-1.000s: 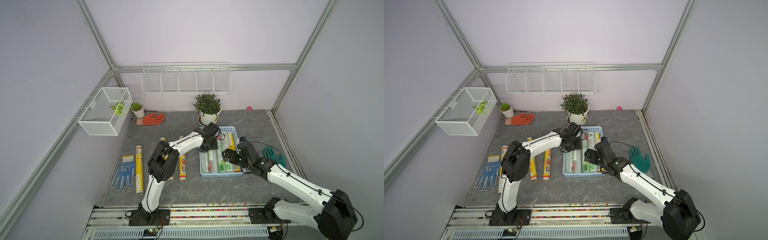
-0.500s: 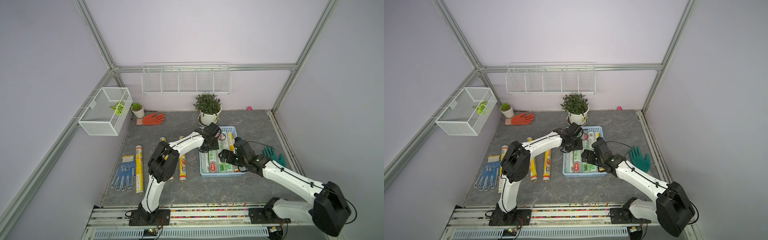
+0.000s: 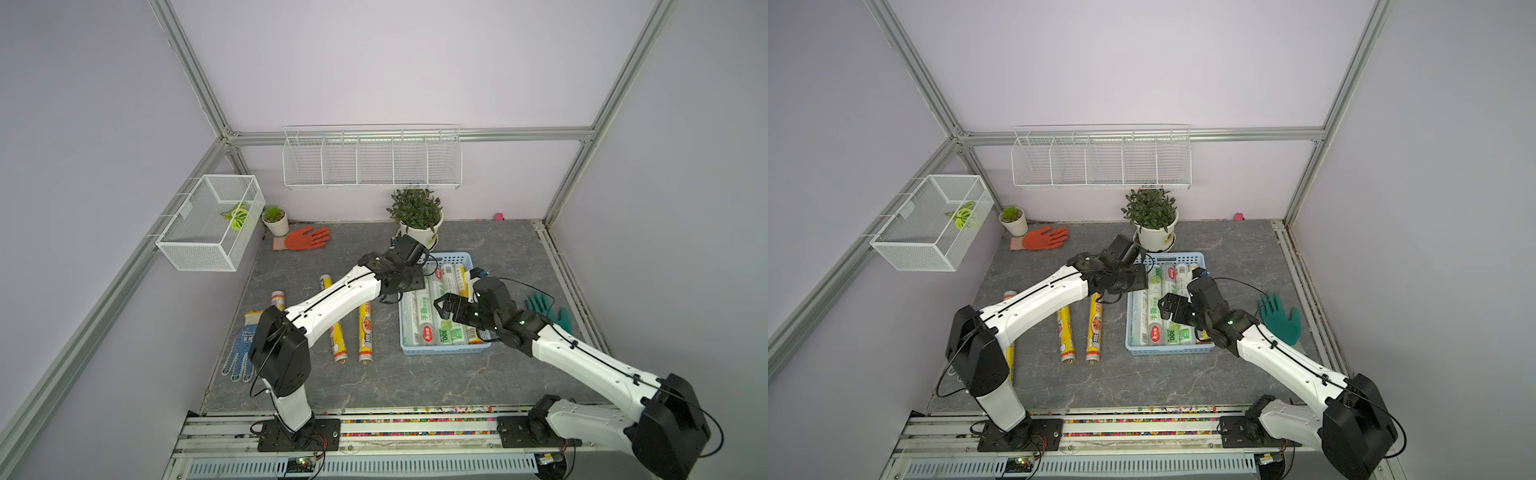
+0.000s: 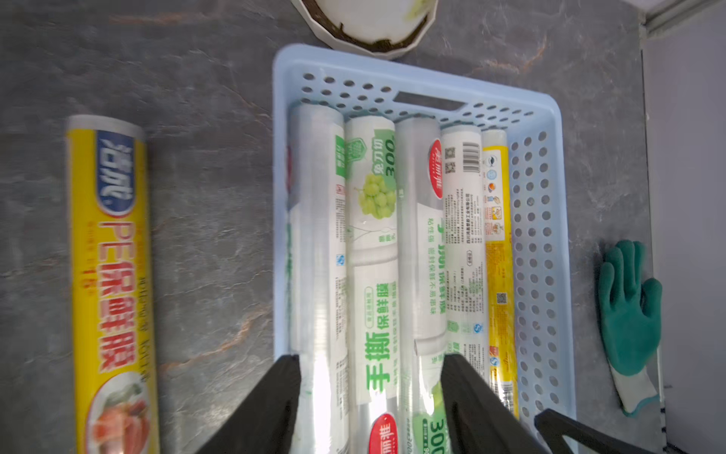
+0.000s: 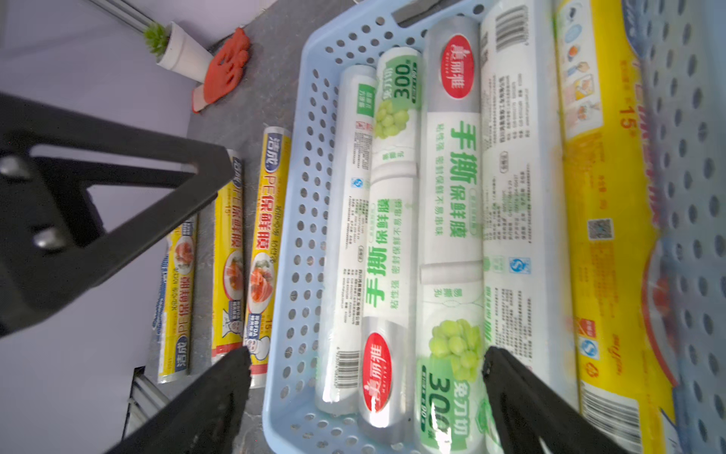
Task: Put the plastic wrap into the basket
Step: Place the plastic wrap in the basket, then pick up the plastic wrap from the center of the board.
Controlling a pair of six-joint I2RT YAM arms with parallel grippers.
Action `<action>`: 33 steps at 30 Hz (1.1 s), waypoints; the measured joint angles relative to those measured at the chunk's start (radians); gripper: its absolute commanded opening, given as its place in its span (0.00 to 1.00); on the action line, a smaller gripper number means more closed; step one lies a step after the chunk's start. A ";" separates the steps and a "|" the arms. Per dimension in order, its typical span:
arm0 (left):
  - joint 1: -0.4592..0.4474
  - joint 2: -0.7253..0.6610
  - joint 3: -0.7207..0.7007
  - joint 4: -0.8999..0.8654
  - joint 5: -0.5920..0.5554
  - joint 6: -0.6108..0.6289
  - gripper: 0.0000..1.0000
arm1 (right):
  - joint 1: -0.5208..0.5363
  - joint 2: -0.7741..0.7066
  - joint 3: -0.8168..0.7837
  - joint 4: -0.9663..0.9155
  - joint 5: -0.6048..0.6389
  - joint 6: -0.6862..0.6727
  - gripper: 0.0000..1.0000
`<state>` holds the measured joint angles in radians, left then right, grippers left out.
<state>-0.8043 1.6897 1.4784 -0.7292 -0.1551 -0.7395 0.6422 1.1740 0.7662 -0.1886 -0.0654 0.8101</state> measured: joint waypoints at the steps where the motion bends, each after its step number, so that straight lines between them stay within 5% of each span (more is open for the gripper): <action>1: 0.003 -0.036 -0.038 0.011 -0.021 0.000 0.58 | 0.010 0.000 0.002 0.008 -0.004 -0.004 0.98; 8: 0.148 -0.259 -0.329 0.124 -0.047 0.037 0.56 | 0.125 0.089 0.118 0.031 -0.012 -0.053 0.98; 14: 0.310 -0.295 -0.484 0.183 0.035 0.074 0.60 | 0.227 0.264 0.275 0.008 0.032 -0.105 0.98; 21: 0.355 -0.202 -0.509 0.209 0.147 0.111 0.75 | 0.287 0.425 0.393 -0.050 0.047 -0.125 0.98; 33: 0.354 0.024 -0.428 0.170 0.186 0.124 0.71 | 0.288 0.475 0.415 -0.100 0.047 -0.130 0.98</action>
<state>-0.4500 1.7134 1.0504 -0.5591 0.0311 -0.6151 0.9298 1.6489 1.1812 -0.2886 -0.0185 0.6800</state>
